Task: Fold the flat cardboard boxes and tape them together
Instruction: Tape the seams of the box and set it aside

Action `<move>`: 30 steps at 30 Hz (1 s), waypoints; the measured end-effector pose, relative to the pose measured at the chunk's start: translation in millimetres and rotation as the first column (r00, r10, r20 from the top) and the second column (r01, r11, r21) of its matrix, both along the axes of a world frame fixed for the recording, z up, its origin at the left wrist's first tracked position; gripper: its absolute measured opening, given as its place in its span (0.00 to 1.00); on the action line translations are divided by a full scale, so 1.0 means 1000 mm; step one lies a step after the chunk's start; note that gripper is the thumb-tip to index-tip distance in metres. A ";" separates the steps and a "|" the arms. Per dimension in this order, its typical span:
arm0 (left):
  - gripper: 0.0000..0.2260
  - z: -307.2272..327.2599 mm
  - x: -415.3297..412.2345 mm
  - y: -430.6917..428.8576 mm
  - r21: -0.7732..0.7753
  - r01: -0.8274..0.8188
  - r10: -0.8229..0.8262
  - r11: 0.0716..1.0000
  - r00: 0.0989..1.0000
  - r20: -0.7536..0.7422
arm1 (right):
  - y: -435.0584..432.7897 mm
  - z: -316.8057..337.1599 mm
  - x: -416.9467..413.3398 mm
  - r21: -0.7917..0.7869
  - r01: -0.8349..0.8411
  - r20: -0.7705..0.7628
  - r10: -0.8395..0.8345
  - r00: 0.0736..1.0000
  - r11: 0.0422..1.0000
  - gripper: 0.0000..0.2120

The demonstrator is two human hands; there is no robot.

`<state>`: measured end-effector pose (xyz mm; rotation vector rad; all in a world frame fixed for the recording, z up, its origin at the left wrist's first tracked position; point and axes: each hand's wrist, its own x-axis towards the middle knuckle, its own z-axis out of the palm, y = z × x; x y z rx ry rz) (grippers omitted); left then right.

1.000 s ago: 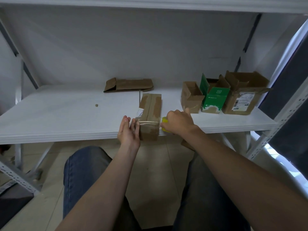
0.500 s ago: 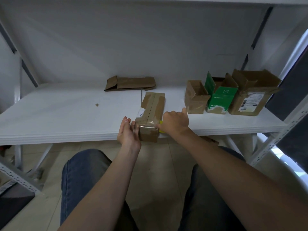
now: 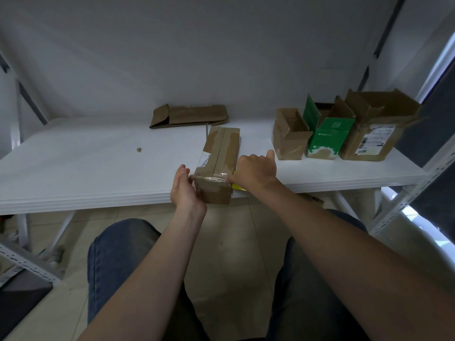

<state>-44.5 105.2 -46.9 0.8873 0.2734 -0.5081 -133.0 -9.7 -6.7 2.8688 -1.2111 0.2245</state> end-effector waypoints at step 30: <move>0.10 -0.055 0.038 -0.015 0.369 -0.088 -0.030 0.925 0.953 0.303 | -0.001 0.002 0.005 0.055 0.005 -0.003 -0.005 1.000 0.998 0.22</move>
